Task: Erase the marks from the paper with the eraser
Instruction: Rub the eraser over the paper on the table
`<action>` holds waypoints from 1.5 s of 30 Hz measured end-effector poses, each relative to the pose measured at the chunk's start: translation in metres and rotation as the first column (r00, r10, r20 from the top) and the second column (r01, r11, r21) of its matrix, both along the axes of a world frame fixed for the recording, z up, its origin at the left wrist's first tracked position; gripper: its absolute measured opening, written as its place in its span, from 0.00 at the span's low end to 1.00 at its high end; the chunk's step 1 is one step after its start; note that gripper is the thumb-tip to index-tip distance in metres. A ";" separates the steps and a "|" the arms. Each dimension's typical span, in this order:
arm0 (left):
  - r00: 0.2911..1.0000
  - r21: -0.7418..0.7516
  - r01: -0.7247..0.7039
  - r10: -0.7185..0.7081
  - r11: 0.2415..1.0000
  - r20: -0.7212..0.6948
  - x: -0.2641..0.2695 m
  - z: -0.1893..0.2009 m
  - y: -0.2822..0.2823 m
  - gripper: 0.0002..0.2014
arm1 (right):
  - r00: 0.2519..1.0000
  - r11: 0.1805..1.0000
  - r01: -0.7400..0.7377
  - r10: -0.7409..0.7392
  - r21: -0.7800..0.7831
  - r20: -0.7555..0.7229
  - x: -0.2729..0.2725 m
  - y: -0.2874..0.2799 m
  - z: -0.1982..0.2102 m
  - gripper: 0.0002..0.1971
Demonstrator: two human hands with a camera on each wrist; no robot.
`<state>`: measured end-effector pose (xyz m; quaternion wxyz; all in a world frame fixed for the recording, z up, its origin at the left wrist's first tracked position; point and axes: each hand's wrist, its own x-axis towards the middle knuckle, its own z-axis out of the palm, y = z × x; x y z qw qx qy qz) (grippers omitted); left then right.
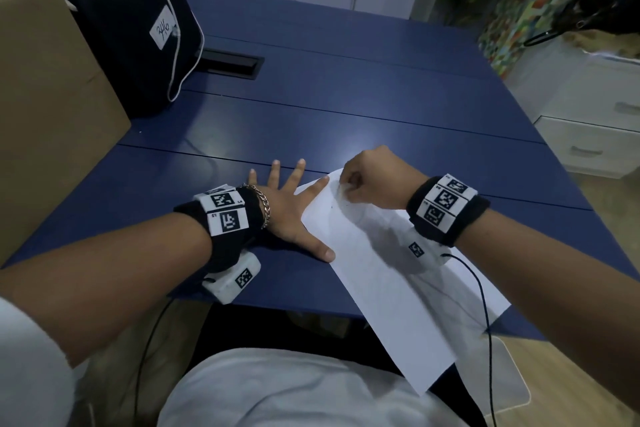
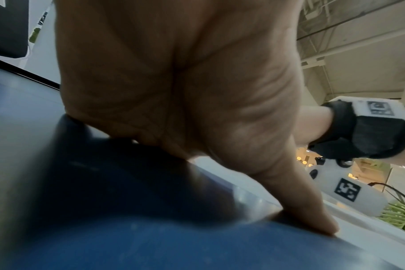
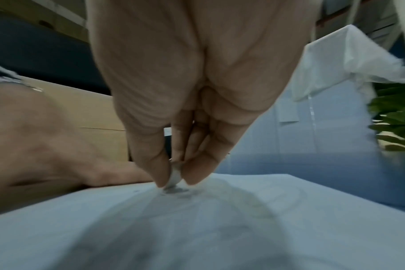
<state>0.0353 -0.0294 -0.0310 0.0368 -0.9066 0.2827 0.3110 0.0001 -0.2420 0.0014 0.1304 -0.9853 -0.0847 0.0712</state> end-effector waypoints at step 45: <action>1.000 0.047 0.005 -0.005 0.999 -0.008 0.003 0.004 -0.004 0.78 | 0.967 0.971 -0.220 0.204 -0.095 -0.154 -0.015 0.026 0.011 0.08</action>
